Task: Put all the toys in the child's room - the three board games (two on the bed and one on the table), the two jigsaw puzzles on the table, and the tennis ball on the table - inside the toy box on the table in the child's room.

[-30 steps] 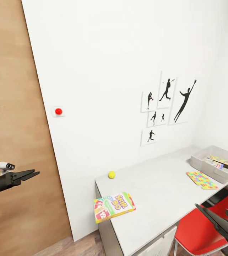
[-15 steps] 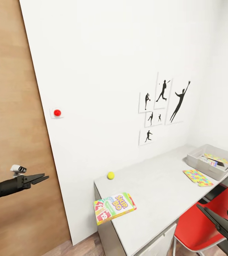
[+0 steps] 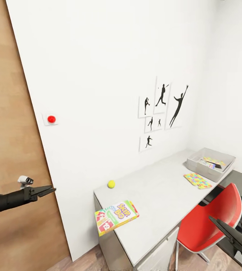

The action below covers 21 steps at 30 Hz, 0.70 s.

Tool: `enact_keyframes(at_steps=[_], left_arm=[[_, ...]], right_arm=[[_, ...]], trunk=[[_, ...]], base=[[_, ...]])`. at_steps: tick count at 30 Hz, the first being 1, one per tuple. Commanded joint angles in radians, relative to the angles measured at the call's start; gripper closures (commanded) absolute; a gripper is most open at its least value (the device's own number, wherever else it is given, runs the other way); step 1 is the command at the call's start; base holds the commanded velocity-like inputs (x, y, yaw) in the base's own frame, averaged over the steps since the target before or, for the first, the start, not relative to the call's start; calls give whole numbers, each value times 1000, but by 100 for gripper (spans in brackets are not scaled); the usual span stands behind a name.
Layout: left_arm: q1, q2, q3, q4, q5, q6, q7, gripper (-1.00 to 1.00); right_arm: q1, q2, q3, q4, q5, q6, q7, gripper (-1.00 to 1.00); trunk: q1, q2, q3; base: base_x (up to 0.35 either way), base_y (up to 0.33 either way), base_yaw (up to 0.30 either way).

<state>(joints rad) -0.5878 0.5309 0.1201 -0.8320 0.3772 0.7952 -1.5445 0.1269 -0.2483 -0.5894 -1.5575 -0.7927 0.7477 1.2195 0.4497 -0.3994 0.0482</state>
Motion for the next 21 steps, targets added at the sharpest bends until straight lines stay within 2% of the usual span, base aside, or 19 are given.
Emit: enact_keyframes(at_steps=[1,14,21], left_arm=[[0,-3,-1,0,0,11,0,-100],[0,-19,-2,22,0,15,31,-100],[0,-22,-1,46,0,15,79,-100]], right_arm=[[0,0,0,1,-6,9,-1,-100],[0,-2,-1,5,-7,30,-2,-100],[0,0,0,5,-5,31,-2,-100]], trunk=[[0,-1,-1],[0,-1,-10],[4,-8,-15]], base=[[-39,22,-238],[-10,6,-237],[-1,0,-85]])
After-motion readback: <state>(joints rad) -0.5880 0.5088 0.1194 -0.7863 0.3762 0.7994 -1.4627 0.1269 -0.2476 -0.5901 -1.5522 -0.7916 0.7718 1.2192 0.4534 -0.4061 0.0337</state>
